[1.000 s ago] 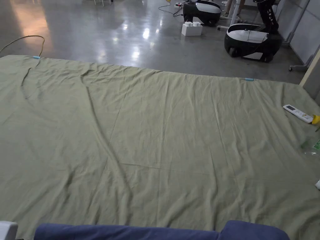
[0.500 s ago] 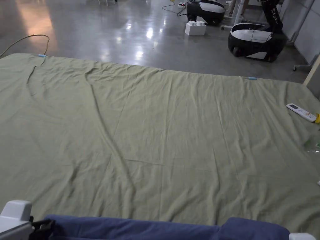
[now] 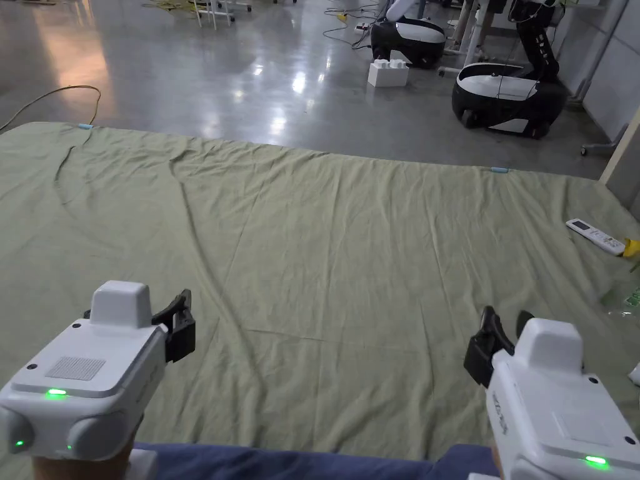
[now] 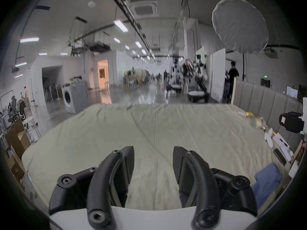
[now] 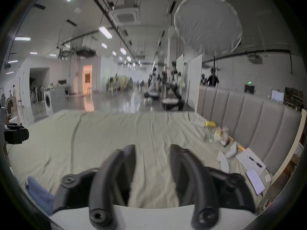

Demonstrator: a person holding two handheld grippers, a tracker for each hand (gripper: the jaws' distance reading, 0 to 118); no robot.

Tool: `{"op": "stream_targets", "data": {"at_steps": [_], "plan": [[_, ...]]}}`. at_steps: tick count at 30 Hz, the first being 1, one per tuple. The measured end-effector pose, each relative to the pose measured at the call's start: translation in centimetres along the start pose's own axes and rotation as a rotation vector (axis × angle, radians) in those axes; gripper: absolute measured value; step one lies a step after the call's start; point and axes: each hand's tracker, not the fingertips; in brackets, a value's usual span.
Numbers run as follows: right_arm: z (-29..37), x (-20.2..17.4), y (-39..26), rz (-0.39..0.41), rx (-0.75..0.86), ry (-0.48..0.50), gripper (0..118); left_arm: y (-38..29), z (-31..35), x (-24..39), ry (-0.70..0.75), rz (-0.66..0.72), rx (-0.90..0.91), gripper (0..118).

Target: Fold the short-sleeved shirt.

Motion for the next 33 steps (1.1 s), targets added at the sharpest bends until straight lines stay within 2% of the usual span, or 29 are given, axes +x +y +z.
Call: {"op": "stream_targets", "data": {"at_steps": [1,2,3,4,6,8,13,20,27,33], "plan": [[0.0,-0.5,0.6,0.015,0.063,-0.004,29,0.6,0.2,0.7,0.018,-0.006,0.041,42],[0.1,-0.9,1.0,0.024,0.109,-0.004,20,0.9,0.4,1.2,0.039,-0.005,0.068,36],[0.0,-1.2,1.1,-0.005,0.108,0.006,17,1.3,0.7,1.7,0.051,-0.008,0.102,20],[-0.2,-1.5,1.3,-0.014,0.114,0.013,14,1.6,0.9,2.1,0.064,-0.01,0.132,12],[-0.2,-2.2,1.8,-0.002,0.148,0.011,3,2.2,1.3,2.7,0.074,-0.023,0.176,6],[-0.4,-2.7,2.1,0.006,0.162,0.023,3,2.4,1.6,3.1,0.065,-0.03,0.194,4],[-0.9,-3.4,2.3,0.021,0.164,0.04,1,2.8,1.3,2.8,0.044,0.018,0.182,3],[-1.3,-3.3,1.9,0.024,0.125,0.052,1,1.8,0.1,0.3,-0.01,0.085,0.077,3],[-1.5,-2.9,1.5,0.035,0.096,0.077,1,-0.9,-0.1,-6.9,-0.109,0.178,-0.139,3],[-1.7,-2.8,0.7,0.041,0.06,0.092,1,-4.6,0.3,-13.0,-0.248,0.267,-0.419,3]]}}
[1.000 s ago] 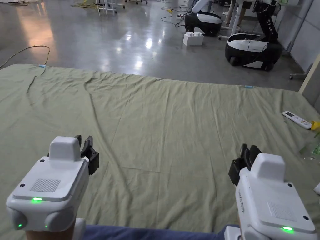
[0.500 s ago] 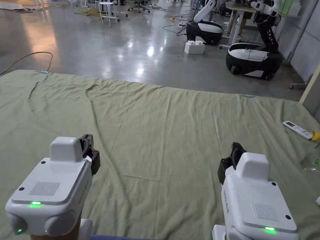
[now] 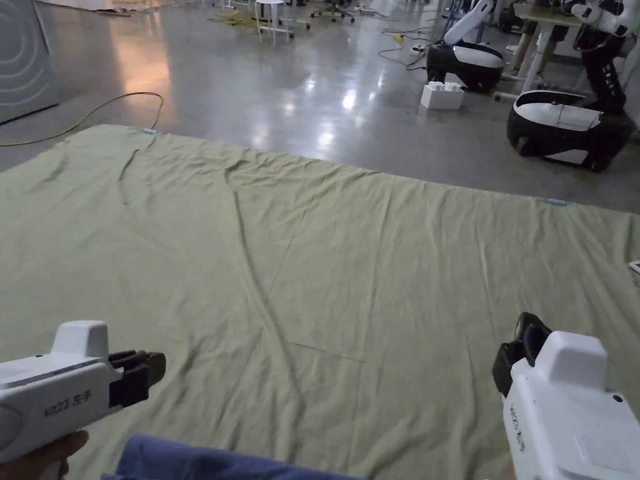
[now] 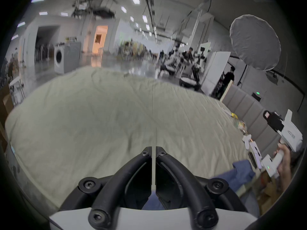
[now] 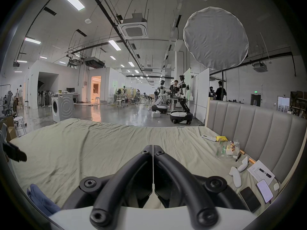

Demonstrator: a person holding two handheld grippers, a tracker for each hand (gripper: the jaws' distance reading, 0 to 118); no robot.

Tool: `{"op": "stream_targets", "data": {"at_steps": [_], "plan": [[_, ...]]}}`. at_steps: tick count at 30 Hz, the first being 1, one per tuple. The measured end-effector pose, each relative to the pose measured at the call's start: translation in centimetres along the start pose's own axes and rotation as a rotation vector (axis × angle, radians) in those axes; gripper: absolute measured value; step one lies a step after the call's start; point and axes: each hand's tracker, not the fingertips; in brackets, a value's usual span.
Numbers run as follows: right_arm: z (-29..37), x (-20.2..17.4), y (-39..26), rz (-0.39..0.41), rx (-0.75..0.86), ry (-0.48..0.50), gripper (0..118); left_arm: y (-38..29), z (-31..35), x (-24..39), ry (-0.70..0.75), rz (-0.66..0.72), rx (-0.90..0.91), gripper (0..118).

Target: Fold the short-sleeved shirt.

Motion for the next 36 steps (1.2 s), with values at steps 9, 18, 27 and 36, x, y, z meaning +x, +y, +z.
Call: {"op": "stream_targets", "data": {"at_steps": [9,18,27,36], "plan": [[0.1,-0.8,-1.1,0.009,-0.059,0.036,1,-5.0,-1.2,-7.2,-0.078,0.228,-0.238,77],[0.3,-1.3,-1.6,0.002,-0.094,0.047,1,-9.0,-4.5,-11.8,-0.402,0.629,-0.23,76],[0.5,-1.8,-1.8,-0.001,-0.113,0.055,1,-10.8,-7.0,-9.9,-0.432,0.63,-0.32,20],[0.6,-1.6,-1.8,0.006,-0.118,0.053,1,-8.1,-5.3,-9.1,-0.39,0.536,-0.291,12]]}}
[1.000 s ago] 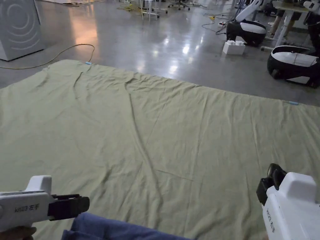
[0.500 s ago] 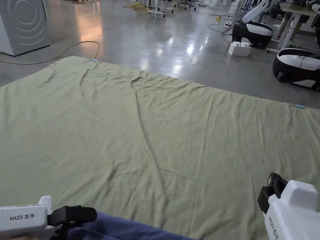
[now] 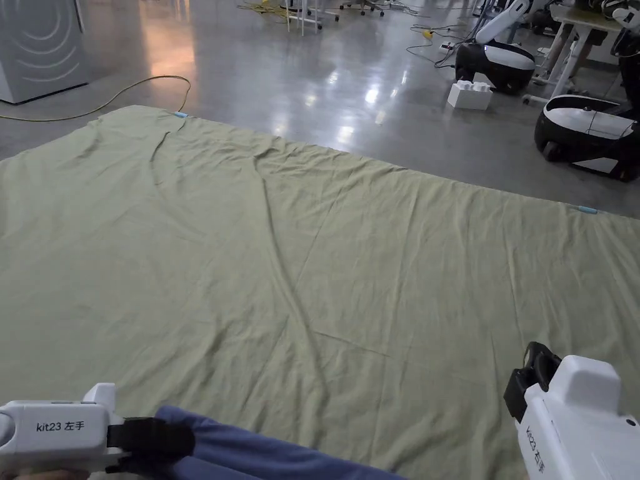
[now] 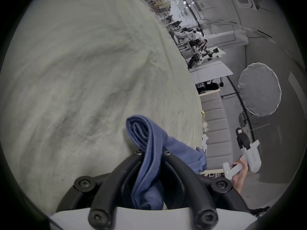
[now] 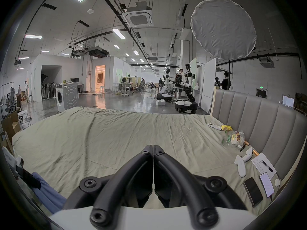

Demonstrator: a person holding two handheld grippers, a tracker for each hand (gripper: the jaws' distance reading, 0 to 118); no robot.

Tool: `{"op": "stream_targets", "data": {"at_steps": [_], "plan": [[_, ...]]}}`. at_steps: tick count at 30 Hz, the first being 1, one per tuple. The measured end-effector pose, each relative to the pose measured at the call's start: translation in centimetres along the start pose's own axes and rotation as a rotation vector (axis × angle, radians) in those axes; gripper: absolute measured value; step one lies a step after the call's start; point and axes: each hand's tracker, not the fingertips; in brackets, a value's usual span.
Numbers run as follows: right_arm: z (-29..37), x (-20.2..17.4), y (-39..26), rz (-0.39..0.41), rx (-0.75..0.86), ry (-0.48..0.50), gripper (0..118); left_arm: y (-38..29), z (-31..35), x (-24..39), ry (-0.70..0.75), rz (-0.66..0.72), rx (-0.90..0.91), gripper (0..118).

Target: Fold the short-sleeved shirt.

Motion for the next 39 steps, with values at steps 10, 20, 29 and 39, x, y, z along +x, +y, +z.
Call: {"op": "stream_targets", "data": {"at_steps": [10,20,29,39], "plan": [[-0.5,0.8,-0.2,-0.019,-0.011,0.005,1,2.7,6.1,3.9,0.125,-0.078,0.109,12],[-1.0,0.2,-0.3,-0.039,-0.004,0.035,1,2.8,9.9,7.2,0.437,-0.191,0.134,12],[-1.0,0.2,-0.9,-0.055,-0.016,0.048,1,0.3,7.2,12.2,0.268,-0.197,0.109,12],[-0.8,1.5,-1.9,-0.084,-0.043,0.027,1,-3.9,-2.0,16.4,0.207,-0.213,-0.015,12]]}}
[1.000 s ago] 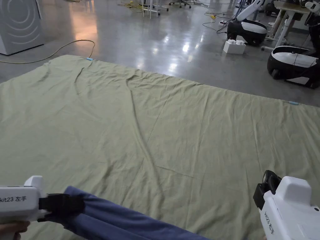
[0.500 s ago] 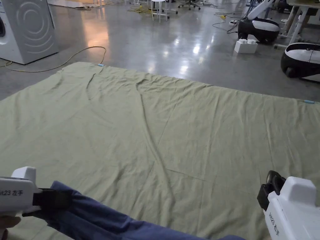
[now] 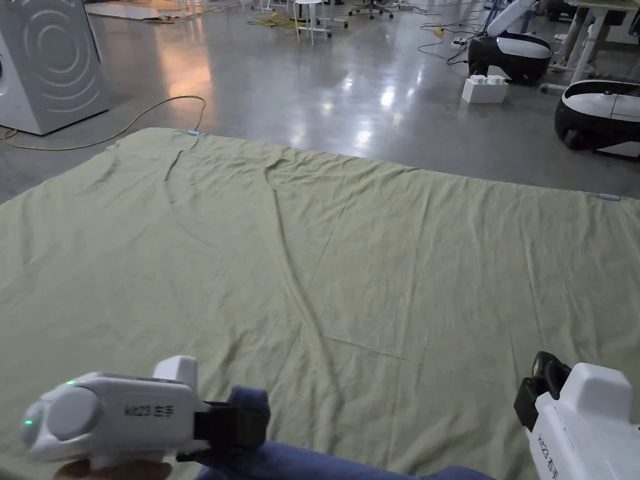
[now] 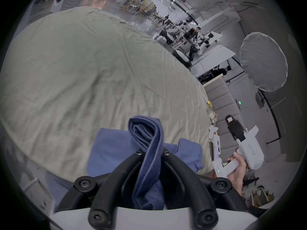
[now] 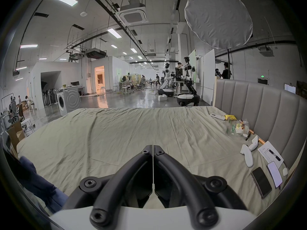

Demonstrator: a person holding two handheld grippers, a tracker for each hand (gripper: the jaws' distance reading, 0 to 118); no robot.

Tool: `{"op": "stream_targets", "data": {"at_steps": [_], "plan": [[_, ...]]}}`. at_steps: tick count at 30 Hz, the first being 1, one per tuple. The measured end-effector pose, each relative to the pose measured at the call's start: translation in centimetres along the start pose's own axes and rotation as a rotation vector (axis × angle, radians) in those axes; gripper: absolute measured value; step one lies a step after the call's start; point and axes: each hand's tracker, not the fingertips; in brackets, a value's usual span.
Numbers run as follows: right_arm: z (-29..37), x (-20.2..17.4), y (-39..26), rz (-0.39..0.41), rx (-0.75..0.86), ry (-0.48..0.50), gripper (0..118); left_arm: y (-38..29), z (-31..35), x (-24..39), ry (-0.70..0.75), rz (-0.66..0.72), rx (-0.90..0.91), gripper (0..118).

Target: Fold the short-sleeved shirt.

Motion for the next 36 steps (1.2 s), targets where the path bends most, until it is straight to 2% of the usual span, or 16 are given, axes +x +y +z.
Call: {"op": "stream_targets", "data": {"at_steps": [9,12,13,14,17,19,21,22,25,27,30,31,32,33,34,36], "plan": [[0.4,1.6,-0.4,-0.018,-0.014,-0.032,1,-3.2,-9.4,1.7,0.135,-0.028,-0.119,12],[0.4,2.0,-0.7,-0.031,-0.028,-0.041,1,-4.1,-10.9,1.8,0.16,-0.049,-0.141,12],[0.4,2.1,-1.0,-0.062,-0.064,-0.044,1,-4.4,-11.2,2.0,0.177,-0.056,-0.142,12],[0.4,2.1,-0.9,-0.041,-0.039,-0.045,1,-4.6,-11.3,1.9,0.18,-0.059,-0.137,12],[0.4,2.2,-1.1,-0.045,-0.046,-0.047,1,-4.7,-11.2,2.0,0.182,-0.055,-0.129,15],[0.4,2.2,-1.3,-0.046,-0.052,-0.046,1,-4.7,-10.3,2.2,0.125,-0.051,-0.137,35],[0.4,2.2,-1.4,-0.045,-0.056,-0.045,1,-4.4,-9.0,2.7,0.105,-0.063,-0.139,62],[0.4,2.3,-1.4,-0.044,-0.058,-0.045,1,-4.2,-8.2,2.9,0.111,-0.075,-0.134,66],[0.3,2.4,-1.5,-0.05,-0.064,-0.045,1,-3.3,-5.7,3.0,0.092,-0.098,-0.094,66],[0.3,2.4,-1.5,-0.052,-0.065,-0.046,1,-2.7,-4.7,2.8,0.061,-0.063,-0.056,66],[0.3,2.5,-1.7,-0.054,-0.069,-0.045,1,-2.2,-4.3,2.6,0.137,-0.088,-0.023,63],[0.3,2.5,-1.7,-0.057,-0.071,-0.045,1,-2.2,-4.5,2.5,0.158,-0.099,-0.009,58],[0.3,2.5,-1.7,-0.059,-0.072,-0.044,1,-2.3,-4.7,2.5,0.173,-0.101,-0.008,47],[0.4,2.5,-1.7,-0.06,-0.073,-0.044,1,-2.4,-5.3,2.6,0.18,-0.098,-0.024,28],[0.4,2.5,-1.8,-0.059,-0.074,-0.044,1,-2.6,-6.0,2.7,0.187,-0.105,-0.04,22],[0.4,2.5,-2.0,-0.058,-0.076,-0.044,1,-3.2,-7.4,2.8,0.201,-0.124,-0.092,21]]}}
